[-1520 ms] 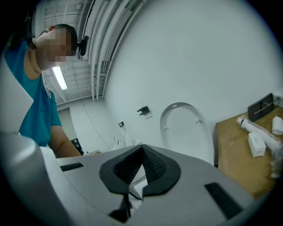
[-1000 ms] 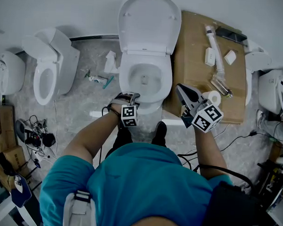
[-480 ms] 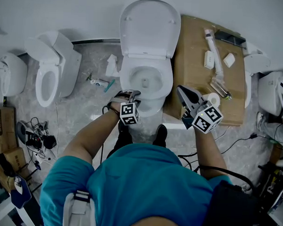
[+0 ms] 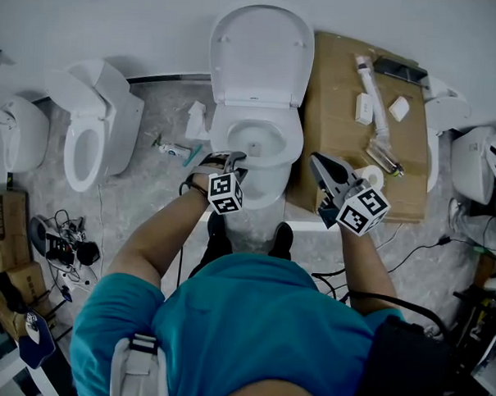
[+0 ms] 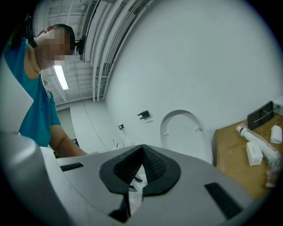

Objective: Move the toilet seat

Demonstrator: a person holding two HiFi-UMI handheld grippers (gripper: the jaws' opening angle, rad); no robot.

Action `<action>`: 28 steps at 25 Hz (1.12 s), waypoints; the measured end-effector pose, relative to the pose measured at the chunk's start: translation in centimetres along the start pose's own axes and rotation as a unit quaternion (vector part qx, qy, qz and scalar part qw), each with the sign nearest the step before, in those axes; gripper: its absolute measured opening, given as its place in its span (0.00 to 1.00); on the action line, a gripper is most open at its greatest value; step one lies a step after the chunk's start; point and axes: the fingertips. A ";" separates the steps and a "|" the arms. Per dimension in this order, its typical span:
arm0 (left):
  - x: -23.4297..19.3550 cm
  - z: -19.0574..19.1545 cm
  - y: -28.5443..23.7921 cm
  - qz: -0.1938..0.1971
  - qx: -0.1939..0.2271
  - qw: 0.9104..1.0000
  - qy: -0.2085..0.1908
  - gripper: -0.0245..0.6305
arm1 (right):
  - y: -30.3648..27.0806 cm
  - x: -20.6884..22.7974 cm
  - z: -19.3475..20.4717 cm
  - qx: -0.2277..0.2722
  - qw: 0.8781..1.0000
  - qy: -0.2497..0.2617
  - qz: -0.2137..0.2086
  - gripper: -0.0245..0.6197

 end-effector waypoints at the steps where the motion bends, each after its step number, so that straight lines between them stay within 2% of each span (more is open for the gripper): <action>1: -0.3 -0.1 0.1 -0.002 0.001 1.000 0.001 0.26 | 0.0 0.0 0.0 0.000 1.000 -0.001 0.000 0.03; 28: -9.3 -2.3 0.7 -0.072 0.026 0.997 0.031 0.23 | 0.5 0.4 0.0 0.002 1.000 -0.002 0.004 0.03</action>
Point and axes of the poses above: the fingertips, and each gripper's own axes: y backward along the fingers, x to its right, z out of its underside, and after that the axes turned 8 degrees about x, right-handed
